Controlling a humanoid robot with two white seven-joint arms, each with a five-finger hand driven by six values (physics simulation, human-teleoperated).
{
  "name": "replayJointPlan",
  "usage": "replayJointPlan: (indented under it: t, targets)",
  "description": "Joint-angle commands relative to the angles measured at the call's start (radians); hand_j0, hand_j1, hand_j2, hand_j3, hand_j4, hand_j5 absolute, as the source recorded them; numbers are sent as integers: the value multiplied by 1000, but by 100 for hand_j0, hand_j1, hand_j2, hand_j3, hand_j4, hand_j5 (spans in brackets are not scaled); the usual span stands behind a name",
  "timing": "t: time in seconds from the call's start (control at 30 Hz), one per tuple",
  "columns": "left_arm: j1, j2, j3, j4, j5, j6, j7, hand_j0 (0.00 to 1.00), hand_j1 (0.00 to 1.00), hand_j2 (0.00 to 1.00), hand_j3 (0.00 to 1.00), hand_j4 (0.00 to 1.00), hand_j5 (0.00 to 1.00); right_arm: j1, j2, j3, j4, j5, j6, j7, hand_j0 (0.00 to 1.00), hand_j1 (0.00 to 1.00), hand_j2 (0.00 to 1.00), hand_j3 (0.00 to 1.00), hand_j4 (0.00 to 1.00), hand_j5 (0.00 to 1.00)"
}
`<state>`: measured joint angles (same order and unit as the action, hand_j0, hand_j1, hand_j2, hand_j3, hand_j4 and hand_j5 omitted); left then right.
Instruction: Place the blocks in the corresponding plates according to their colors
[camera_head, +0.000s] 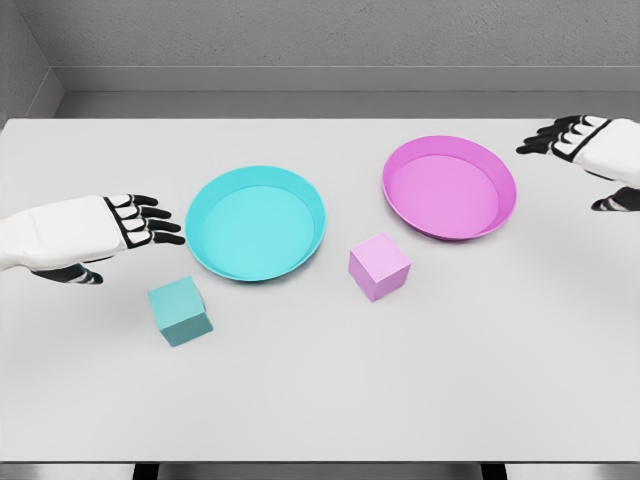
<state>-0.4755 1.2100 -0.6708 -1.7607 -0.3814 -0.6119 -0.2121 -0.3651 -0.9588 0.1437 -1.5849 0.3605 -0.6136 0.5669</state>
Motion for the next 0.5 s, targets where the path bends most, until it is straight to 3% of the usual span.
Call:
replayJointPlan:
  t: [0.0, 0.1, 0.2, 0.3, 0.47]
  targets:
    - [0, -6, -1, -2, 7, 1, -16, 100, 100, 100, 100, 100, 100, 0, 3, 4, -4, -3, 3, 1, 100, 100, 100, 100, 100, 100]
    - [2, -26, -3, -2, 7, 1, -36, 100, 100, 100, 100, 100, 100, -2, 5, 1, 2, -3, 3, 1, 100, 100, 100, 100, 100, 100]
    - [3, -99, -12, -2, 7, 1, -141, 100, 100, 100, 100, 100, 100, -9, 8, -7, 9, -3, 3, 21, 100, 100, 100, 100, 100, 100]
    - [3, -106, -26, -2, 6, 1, -194, 100, 100, 100, 100, 100, 100, -2, 43, 0, -1, 3, 3, 27, 100, 100, 100, 100, 100, 100]
    - [2, -124, -30, -2, 6, 1, -202, 100, 100, 100, 100, 100, 100, -12, 71, 89, -115, 5, 3, 44, 100, 100, 100, 100, 100, 100]
